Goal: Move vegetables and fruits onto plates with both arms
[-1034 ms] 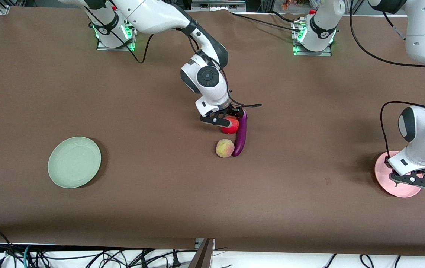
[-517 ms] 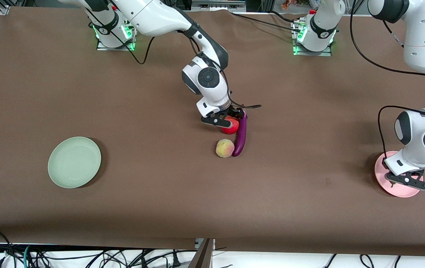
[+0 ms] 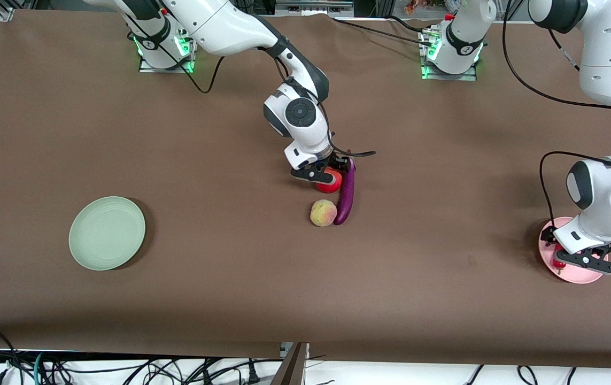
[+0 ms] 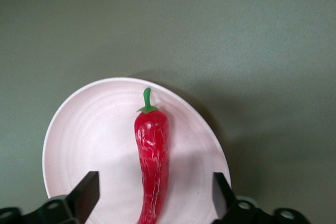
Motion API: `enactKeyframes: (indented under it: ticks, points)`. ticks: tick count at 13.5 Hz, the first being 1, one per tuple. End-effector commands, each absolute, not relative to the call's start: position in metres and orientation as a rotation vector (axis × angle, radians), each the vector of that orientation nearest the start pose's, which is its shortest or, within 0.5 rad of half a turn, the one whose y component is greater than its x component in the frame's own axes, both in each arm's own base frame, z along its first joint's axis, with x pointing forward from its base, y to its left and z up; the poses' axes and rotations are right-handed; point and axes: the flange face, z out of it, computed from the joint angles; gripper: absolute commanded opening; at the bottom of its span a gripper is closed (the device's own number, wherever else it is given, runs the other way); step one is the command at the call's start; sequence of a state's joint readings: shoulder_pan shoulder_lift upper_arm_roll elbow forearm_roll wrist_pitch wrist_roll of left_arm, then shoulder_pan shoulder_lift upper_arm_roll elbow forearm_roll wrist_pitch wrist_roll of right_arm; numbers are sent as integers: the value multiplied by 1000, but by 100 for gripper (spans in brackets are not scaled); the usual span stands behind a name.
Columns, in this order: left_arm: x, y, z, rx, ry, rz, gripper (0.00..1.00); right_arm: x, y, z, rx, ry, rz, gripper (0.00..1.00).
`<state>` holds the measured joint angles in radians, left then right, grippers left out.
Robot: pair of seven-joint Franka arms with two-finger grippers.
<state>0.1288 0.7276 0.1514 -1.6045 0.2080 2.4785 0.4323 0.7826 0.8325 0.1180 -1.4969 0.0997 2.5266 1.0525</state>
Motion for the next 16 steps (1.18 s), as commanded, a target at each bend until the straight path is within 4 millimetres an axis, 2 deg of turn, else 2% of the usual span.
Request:
enactKeyframes:
  ticks: [1, 3, 5, 6, 7, 9, 10, 11, 12, 13, 14, 16]
  points:
    - [693, 163, 249, -2860, 524, -100, 100, 480, 560, 207, -2859, 398, -22, 20]
    - [691, 135, 274, -2906, 549, -24, 100, 514, 531, 243, -2855, 450, -48, 20]
    - [687, 106, 290, -2981, 548, 33, 100, 549, 481, 281, -2926, 404, 12, 20]
    - [687, 93, 293, -3023, 514, 46, 100, 563, 457, 288, -2955, 360, 49, 20]
    - [686, 82, 299, -3045, 480, 56, 100, 571, 442, 296, -2971, 343, 69, 20]
    - [683, 57, 302, -3080, 402, 101, 100, 573, 439, 296, -2970, 348, 69, 21]
    - [684, 52, 302, -3087, 379, 101, 100, 572, 440, 293, -2966, 378, 73, 28]
    - [684, 48, 302, -3091, 379, 100, 100, 569, 446, 290, -2963, 377, 73, 42]
    - [684, 46, 302, -3091, 384, 99, 100, 569, 450, 288, -2943, 408, 53, 67]
    - [684, 43, 302, -3089, 388, 100, 100, 569, 457, 286, -2905, 473, 15, 98]
    - [684, 42, 302, -3089, 391, 100, 100, 570, 464, 287, -2862, 521, -33, 100]
    - [684, 42, 302, -3089, 391, 100, 100, 568, 474, 283, -2841, 480, -103, 100]
